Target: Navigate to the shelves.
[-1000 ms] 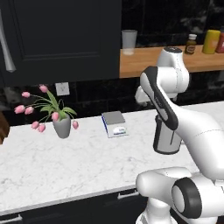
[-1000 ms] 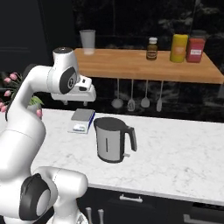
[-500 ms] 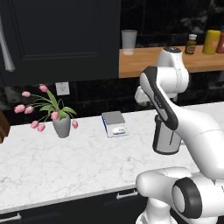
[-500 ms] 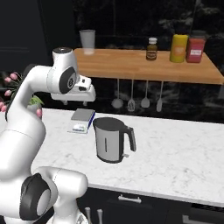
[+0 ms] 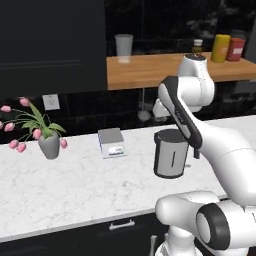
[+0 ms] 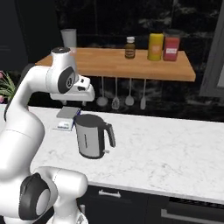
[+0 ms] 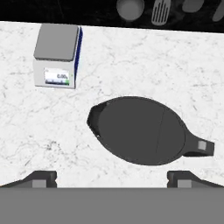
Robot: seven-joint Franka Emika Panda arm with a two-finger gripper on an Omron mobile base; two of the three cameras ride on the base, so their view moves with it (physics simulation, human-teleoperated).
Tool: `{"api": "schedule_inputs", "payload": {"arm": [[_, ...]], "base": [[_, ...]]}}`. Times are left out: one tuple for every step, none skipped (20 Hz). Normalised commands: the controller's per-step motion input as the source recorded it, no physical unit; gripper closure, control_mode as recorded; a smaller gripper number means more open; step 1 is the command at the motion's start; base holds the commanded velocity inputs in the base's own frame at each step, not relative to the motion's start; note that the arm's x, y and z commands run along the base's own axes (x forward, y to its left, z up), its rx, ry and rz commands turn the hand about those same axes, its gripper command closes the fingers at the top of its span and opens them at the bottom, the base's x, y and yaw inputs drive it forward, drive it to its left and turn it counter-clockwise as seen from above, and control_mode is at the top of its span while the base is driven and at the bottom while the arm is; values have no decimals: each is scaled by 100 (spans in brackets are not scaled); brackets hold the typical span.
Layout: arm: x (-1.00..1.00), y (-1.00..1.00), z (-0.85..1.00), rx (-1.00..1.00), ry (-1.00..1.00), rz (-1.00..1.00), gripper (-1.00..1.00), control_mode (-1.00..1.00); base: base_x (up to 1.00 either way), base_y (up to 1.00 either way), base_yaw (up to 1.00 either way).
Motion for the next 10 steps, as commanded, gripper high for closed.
{"api": "schedule_inputs", "payload": {"arm": [[0, 0, 0, 0, 0, 0, -100, 100], [0, 0, 0, 0, 0, 0, -100, 100], [0, 0, 0, 0, 0, 0, -100, 100], [0, 0, 0, 0, 0, 0, -100, 100], [0, 0, 0, 0, 0, 0, -100, 100], [0, 0, 0, 0, 0, 0, -100, 100], [0, 0, 0, 0, 0, 0, -100, 100], [0, 0, 0, 0, 0, 0, -100, 100], [0, 0, 0, 0, 0, 0, -100, 100], [0, 0, 0, 0, 0, 0, -100, 100]], "base": [[31, -76, -6], [41, -76, -1], [55, -75, -4], [62, -72, -3], [89, -71, 0], [100, -60, 0], [100, -45, 0], [100, -39, 5], [100, -31, 5], [100, -24, 4]]}}
